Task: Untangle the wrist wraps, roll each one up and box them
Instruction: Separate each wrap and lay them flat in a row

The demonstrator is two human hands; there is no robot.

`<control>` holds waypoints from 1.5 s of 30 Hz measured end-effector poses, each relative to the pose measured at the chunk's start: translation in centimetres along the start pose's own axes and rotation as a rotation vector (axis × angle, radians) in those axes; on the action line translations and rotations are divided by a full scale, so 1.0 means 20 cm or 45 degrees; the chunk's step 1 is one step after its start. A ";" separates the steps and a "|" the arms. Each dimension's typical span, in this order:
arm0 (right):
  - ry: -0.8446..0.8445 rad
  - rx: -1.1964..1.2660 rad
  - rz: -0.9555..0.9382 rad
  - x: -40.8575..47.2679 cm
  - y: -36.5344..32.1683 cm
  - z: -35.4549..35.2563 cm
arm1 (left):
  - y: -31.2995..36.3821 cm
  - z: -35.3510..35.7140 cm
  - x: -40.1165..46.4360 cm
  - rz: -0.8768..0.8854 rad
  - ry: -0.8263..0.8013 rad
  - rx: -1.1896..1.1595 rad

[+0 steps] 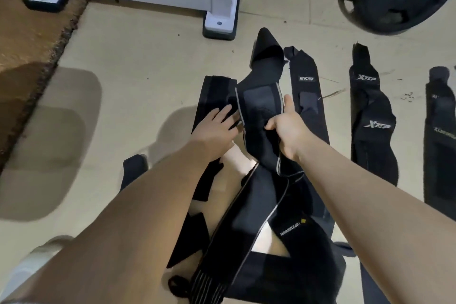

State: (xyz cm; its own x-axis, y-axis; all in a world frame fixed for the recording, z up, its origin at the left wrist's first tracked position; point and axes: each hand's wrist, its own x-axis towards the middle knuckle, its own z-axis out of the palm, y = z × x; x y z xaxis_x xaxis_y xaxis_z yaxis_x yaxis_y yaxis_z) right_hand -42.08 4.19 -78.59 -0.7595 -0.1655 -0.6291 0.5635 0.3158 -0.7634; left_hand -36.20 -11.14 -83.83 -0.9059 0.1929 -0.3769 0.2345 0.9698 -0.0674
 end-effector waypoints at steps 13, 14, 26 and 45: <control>-0.193 0.321 -0.066 0.12 -0.09 0.19 | -0.66 0.17 -0.25 -1.038 -0.393 -0.407; -0.206 0.317 -0.079 0.13 -0.10 0.20 | -0.69 0.16 -0.25 -1.177 -0.460 -0.423; -0.088 0.358 -0.342 0.41 -0.43 0.15 | -0.29 -0.07 0.17 -0.320 0.281 -0.717; -0.056 -0.058 -0.179 0.25 0.18 0.10 | 0.00 0.01 0.13 -0.846 0.293 -2.022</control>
State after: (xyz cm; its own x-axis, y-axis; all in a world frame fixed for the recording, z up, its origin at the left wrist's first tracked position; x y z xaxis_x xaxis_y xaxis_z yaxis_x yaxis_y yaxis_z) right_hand -43.16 2.55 -84.82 -0.8144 -0.2519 -0.5228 0.4362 0.3284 -0.8378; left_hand -38.45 -10.74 -84.96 -0.7567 -0.3885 -0.5258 -0.5866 0.0486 0.8084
